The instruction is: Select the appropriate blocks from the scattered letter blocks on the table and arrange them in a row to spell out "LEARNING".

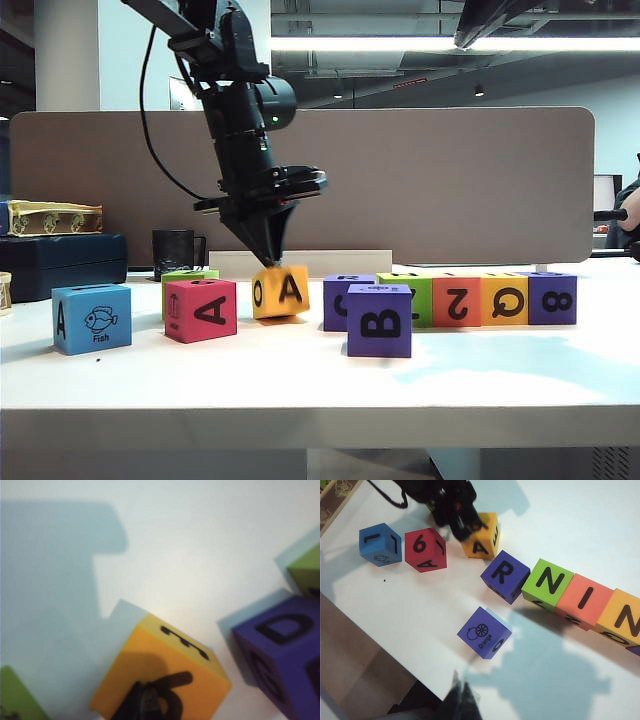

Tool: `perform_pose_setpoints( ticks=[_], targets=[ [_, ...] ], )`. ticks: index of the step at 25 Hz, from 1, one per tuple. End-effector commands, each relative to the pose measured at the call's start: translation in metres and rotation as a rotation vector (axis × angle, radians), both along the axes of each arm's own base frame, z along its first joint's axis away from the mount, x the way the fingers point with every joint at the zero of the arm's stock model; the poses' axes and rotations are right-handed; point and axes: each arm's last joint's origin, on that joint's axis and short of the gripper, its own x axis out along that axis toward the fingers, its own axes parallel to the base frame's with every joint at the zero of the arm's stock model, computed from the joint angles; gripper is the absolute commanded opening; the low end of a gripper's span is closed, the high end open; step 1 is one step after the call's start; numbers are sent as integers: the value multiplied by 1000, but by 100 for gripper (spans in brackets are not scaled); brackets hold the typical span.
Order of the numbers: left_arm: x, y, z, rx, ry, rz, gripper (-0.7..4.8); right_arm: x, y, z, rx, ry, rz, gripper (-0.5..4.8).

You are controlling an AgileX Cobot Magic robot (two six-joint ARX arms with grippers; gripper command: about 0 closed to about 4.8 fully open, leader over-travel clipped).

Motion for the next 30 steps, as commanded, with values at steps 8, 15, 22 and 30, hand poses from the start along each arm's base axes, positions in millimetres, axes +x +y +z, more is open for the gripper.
perform_pose_setpoints(
  ticks=[8, 15, 22, 30],
  targets=[
    [27, 27, -7, 40, -134, 98, -6, -1, 0, 2, 2, -11, 3, -1],
    [37, 33, -1, 60, -241, 146, -6, -1, 0, 2, 2, -11, 3, -1],
    [28, 34, 14, 62, -175, 128, 139, 0, 0, 3, 5, -18, 3, -1],
    [16, 24, 29, -56, -72, 48, 377, 1, 1, 4, 12, -34, 3, -1]
  ],
)
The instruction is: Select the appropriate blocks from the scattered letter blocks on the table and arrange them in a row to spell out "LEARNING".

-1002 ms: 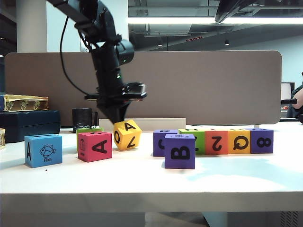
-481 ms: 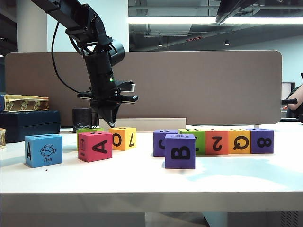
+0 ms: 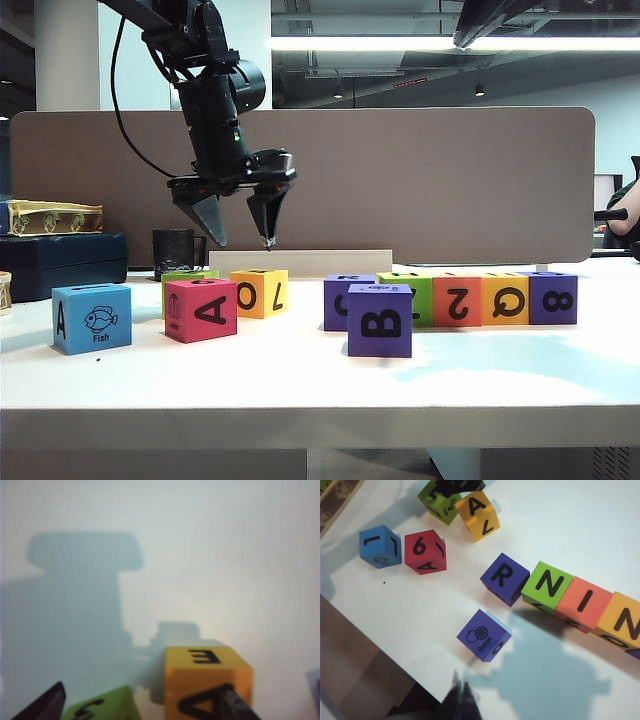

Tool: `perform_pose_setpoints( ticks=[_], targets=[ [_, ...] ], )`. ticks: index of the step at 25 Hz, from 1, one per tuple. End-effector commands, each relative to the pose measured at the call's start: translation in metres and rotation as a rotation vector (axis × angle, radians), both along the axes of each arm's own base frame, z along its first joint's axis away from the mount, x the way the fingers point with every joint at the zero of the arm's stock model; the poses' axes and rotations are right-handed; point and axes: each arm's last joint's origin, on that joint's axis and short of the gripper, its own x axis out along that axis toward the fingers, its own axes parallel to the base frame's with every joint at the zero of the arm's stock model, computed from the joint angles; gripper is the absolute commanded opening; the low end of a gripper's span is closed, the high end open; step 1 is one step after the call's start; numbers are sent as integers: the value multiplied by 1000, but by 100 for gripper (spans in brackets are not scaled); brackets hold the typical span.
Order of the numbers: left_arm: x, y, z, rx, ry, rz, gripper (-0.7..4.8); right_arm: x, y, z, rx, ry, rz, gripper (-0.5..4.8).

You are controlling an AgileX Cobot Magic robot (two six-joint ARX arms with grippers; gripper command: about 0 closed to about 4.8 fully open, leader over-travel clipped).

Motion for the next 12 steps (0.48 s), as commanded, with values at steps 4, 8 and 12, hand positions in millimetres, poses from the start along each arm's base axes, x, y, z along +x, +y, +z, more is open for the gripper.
perform_pose_setpoints(
  ticks=[4, 8, 12],
  targets=[
    [-12, -14, 0, -62, 88, -73, 377, 0, 0, 3, 9, -26, 3, -1],
    [-12, -13, -2, 6, 67, -44, 377, 0, 0, 3, 9, -23, 5, -1],
    [-12, -12, -4, 18, 79, -41, 377, -1, 0, 3, 5, -12, 5, -1]
  ],
)
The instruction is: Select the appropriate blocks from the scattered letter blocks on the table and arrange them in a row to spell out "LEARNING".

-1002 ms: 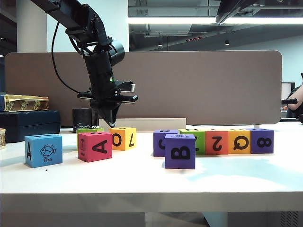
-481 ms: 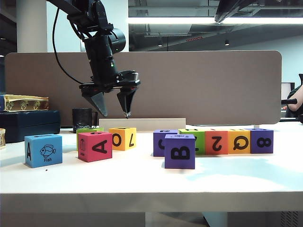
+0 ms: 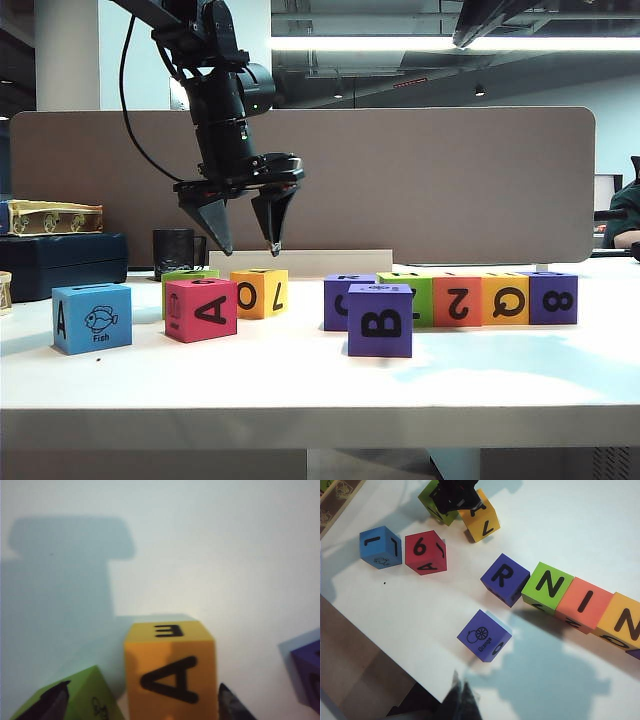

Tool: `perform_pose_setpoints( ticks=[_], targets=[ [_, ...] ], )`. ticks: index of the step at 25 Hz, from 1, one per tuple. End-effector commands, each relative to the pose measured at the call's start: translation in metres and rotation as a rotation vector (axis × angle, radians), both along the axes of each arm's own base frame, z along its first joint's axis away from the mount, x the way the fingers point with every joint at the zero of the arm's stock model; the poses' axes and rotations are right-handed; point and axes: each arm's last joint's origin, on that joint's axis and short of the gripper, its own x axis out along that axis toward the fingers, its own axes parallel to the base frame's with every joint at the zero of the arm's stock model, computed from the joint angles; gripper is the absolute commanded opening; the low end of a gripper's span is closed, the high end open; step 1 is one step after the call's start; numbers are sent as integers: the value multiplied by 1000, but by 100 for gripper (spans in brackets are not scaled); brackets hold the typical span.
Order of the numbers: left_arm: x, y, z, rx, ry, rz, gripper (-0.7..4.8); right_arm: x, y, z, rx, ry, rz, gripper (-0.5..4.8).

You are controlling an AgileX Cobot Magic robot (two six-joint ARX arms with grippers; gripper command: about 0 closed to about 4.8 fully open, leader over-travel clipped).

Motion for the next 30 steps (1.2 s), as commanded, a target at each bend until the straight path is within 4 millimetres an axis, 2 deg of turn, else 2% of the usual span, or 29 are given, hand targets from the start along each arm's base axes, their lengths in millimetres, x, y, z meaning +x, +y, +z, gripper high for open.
perform_pose_setpoints(
  ticks=[1, 11, 16, 19, 22, 27, 30],
  targets=[
    [-2, -1, -2, 8, 15, -7, 377, -1, 0, 2, 4, -10, 5, -1],
    [-3, -1, -27, 19, 80, -24, 377, -1, 0, 2, 3, -8, 5, -1],
    [-2, -2, -32, 23, 77, -39, 370, -1, 0, 2, 2, -6, 5, -1],
    [-1, -2, -36, 25, 86, -39, 294, -2, 0, 2, 1, -1, 5, -1],
    [-1, -2, -38, 29, 93, -39, 274, -2, 0, 1, -1, 3, 5, -1],
    [-2, -2, -38, 32, 100, -49, 271, -2, -1, 1, -3, 8, 5, -1],
    [-4, -1, -38, 47, 121, -70, 235, -2, -1, 1, -4, 9, 5, -1]
  ],
)
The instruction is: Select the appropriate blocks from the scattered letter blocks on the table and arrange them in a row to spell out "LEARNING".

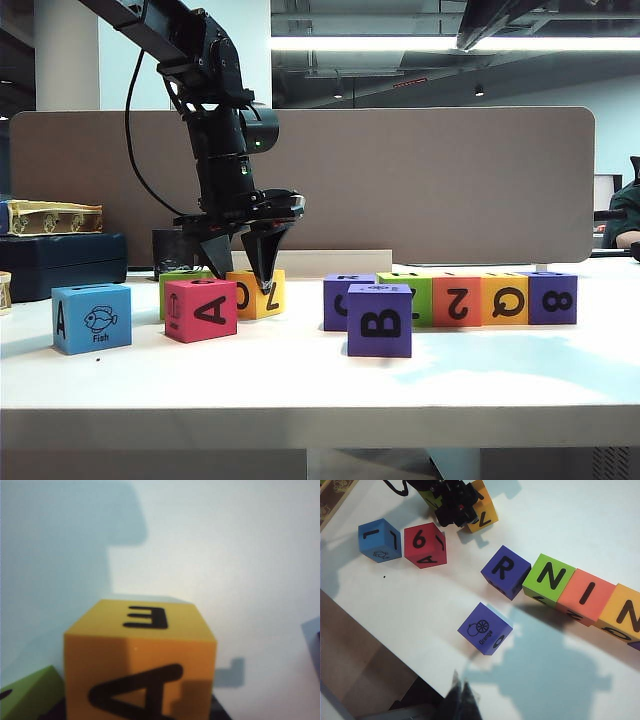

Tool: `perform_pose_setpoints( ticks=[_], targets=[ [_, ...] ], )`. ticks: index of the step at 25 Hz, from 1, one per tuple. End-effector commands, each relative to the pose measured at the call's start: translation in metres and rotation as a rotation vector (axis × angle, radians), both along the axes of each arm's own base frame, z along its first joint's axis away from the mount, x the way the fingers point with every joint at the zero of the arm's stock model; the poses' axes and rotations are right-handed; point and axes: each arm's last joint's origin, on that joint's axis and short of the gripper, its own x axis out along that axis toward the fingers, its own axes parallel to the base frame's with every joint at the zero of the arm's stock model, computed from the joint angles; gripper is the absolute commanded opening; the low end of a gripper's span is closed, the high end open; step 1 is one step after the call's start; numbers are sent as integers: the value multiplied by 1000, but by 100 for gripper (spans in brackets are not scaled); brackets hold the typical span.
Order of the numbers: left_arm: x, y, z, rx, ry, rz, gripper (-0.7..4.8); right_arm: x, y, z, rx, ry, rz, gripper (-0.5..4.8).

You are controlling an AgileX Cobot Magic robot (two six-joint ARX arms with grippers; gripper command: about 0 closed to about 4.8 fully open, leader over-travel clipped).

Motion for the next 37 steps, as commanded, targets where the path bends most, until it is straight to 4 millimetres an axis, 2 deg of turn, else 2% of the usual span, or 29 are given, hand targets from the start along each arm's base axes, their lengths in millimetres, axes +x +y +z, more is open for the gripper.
perform_pose_setpoints(
  ticks=[1, 4, 8, 10, 12, 14, 20, 23, 28, 32, 37],
  targets=[
    [-4, 1, 1, 17, 29, -32, 231, -1, 0, 3, 5, -12, 5, -1],
    [-7, 3, 4, 30, 42, -57, 231, -1, 0, 2, 4, -10, 4, -1],
    [-15, 3, 24, 39, 10, -134, 231, -1, 0, 2, 4, -9, 4, -1],
    [-24, 2, 39, 51, -17, -234, 232, -1, 0, 2, 4, -10, 4, -1],
    [-29, 0, 46, 11, -12, -299, 232, -1, 0, 2, 4, -10, 5, -1],
    [-37, -6, 45, -51, 42, -418, 232, -1, 0, 2, 4, -10, 5, -1],
    [-43, -14, 44, -21, 38, -554, 232, -2, 0, 2, -1, 2, 5, -1],
    [-42, -15, 41, -16, 37, -579, 232, -2, -1, 1, -2, 6, 5, -1],
    [-38, -18, 24, -9, 74, -585, 231, -4, -1, 0, -11, 25, 5, -1],
    [-37, -29, 11, -6, 88, -625, 231, -4, -1, 0, -10, 24, 5, -1],
    [-39, -37, 6, -6, 82, -663, 232, -4, -1, 0, -10, 24, 5, -1]
  ],
)
